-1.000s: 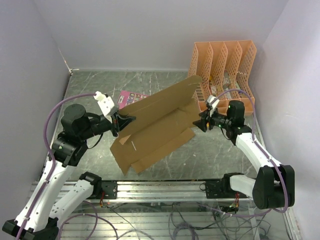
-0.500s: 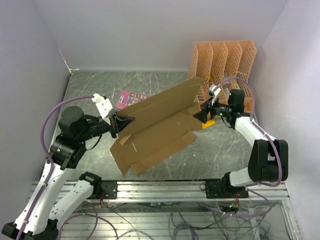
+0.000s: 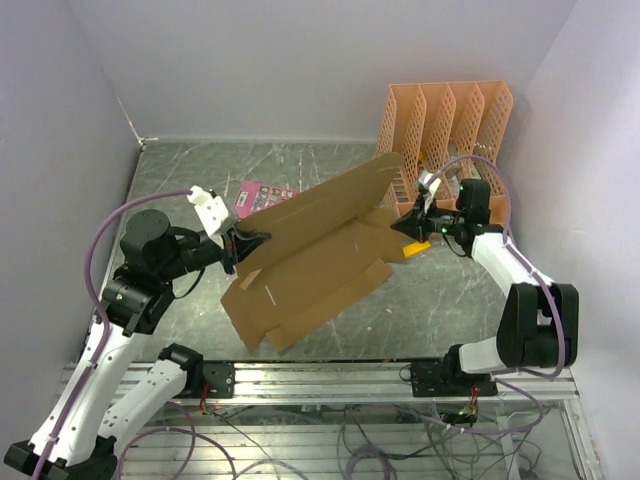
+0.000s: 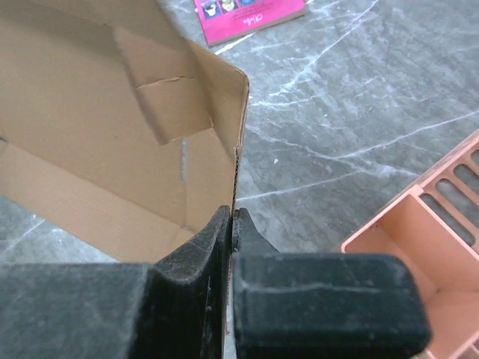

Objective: Fold the paper box

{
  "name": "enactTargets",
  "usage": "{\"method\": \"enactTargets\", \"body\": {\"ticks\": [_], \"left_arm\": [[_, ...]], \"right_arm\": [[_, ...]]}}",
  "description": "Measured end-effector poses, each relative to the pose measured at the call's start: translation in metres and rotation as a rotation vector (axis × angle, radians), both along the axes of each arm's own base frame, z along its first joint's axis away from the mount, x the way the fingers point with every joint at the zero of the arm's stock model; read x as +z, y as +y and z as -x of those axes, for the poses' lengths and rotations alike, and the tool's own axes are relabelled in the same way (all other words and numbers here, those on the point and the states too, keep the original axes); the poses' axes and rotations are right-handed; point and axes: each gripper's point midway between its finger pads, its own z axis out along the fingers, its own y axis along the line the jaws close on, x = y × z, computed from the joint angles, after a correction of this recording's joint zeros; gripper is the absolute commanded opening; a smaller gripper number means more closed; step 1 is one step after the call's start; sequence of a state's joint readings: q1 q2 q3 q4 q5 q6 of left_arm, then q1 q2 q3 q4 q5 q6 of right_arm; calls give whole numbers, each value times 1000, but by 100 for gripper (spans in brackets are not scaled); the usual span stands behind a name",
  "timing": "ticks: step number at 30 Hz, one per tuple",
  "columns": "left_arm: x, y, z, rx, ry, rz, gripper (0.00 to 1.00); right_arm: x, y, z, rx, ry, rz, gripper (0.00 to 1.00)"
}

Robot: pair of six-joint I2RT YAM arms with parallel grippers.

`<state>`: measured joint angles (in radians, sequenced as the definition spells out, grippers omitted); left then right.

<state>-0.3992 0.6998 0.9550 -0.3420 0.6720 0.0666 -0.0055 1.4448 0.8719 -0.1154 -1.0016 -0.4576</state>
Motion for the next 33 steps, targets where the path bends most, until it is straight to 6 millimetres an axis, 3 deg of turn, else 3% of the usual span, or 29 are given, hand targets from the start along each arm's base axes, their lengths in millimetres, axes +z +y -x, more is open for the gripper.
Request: {"method": "enactTargets", "body": {"ticks": [3, 5, 10, 13, 17, 18, 21, 30, 33], "left_arm": [[3, -1, -7, 15, -11, 4, 7], [10, -2, -13, 22, -33, 8, 7], [45, -8, -30, 22, -117, 14, 7], [48, -13, -39, 8, -130, 11, 7], [18, -21, -46, -27, -65, -11, 7], [8, -23, -46, -40, -44, -14, 7], [-6, -27, -39, -80, -18, -10, 7], [1, -19, -10, -113, -48, -8, 7], [-6, -17, -2, -119, -34, 2, 7]], "right_arm": [[20, -1, 3, -44, -30, -18, 0], [45, -3, -2, -94, -91, -36, 0], [95, -7, -12, -184, -259, -105, 0], [80, -5, -7, -214, -282, -133, 0], [21, 0, 14, -215, -197, -119, 0], [14, 1, 17, -210, -202, -114, 0], [22, 6, 19, -181, -255, -107, 0], [17, 22, 38, -84, -230, -111, 0], [15, 29, 49, -25, -221, -105, 0]]}}
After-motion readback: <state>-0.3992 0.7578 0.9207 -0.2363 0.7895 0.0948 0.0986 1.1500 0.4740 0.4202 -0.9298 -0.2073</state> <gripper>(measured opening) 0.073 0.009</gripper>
